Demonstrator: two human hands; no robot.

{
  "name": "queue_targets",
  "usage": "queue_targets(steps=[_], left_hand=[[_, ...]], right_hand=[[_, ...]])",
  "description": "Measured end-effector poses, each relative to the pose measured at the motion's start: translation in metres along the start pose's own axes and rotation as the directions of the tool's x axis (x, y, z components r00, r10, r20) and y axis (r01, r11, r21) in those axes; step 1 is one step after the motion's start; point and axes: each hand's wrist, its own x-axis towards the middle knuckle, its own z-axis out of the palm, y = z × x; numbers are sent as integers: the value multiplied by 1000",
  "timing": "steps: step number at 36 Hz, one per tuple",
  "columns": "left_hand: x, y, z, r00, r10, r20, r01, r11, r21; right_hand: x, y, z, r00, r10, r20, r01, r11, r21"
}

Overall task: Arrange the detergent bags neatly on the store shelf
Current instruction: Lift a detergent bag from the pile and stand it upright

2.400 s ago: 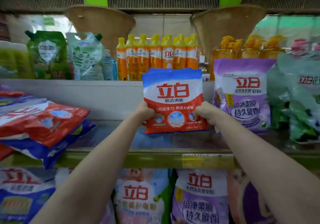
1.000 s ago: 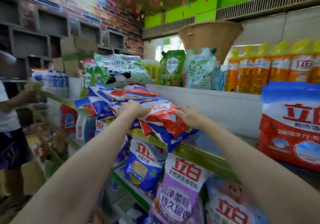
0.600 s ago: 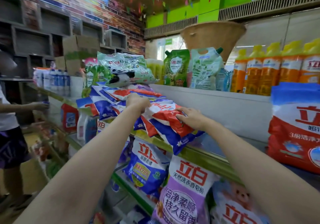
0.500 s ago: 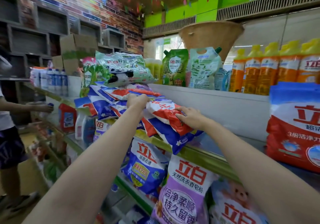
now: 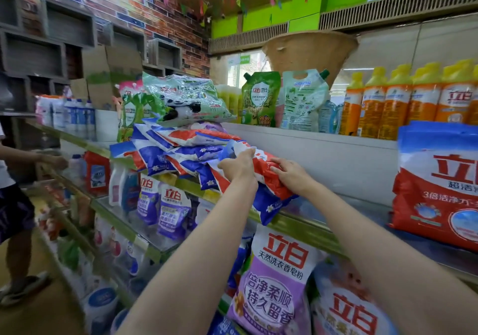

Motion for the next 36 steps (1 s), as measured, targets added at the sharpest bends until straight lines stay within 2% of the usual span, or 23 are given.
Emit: queue_targets(steps=[4,6,8,11,13,15,17,21,22,24,27,31,34,36], left_hand=[[-5,1,15,985,172,30,-175,978,116],[-8,5,26,955,273,115,-288,945,152],[-16,10,36,923,309,228,-345,928,141],[-27,21,48,852,286,439,-354,932,80],[-27,30,52,797,269,540,-330,944,18],[-25,39,53,770,265,580,-290,956,-51],[-23,44,54,774,255,580,-238,965,-107],[-22,44,55,754,253,606,-161,966,-204],[-21,42,56,746,260,613,-152,963,-223],[-17,35,58,753,244,612,-119,964,-238],[-14,24,62,737,166,655,-47,979,-196],[-21,16,63,690,-2,724,33,999,-29],[-24,8,65,685,-101,722,-40,984,175],[-28,5,66,701,-60,711,-176,951,253]], right_hand=[[-11,5,-8,1000,1,-28,1,995,102],[-16,6,-12,999,-5,-37,13,973,232],[-25,8,-19,997,-1,-73,25,943,332],[-31,30,-34,991,47,-125,10,909,417],[-35,47,-48,968,155,-197,-69,921,384],[-50,49,-70,931,229,-286,-97,907,409],[-66,44,-90,912,248,-326,-52,860,508],[-91,40,-119,961,178,-211,40,668,743],[-98,36,-123,959,168,-227,65,650,757],[-108,30,-132,919,180,-351,143,677,722],[-115,22,-138,799,170,-576,245,784,570],[-121,14,-144,663,130,-737,274,874,401],[-125,9,-151,535,79,-841,237,942,239],[-125,9,-155,505,43,-862,196,967,162]])
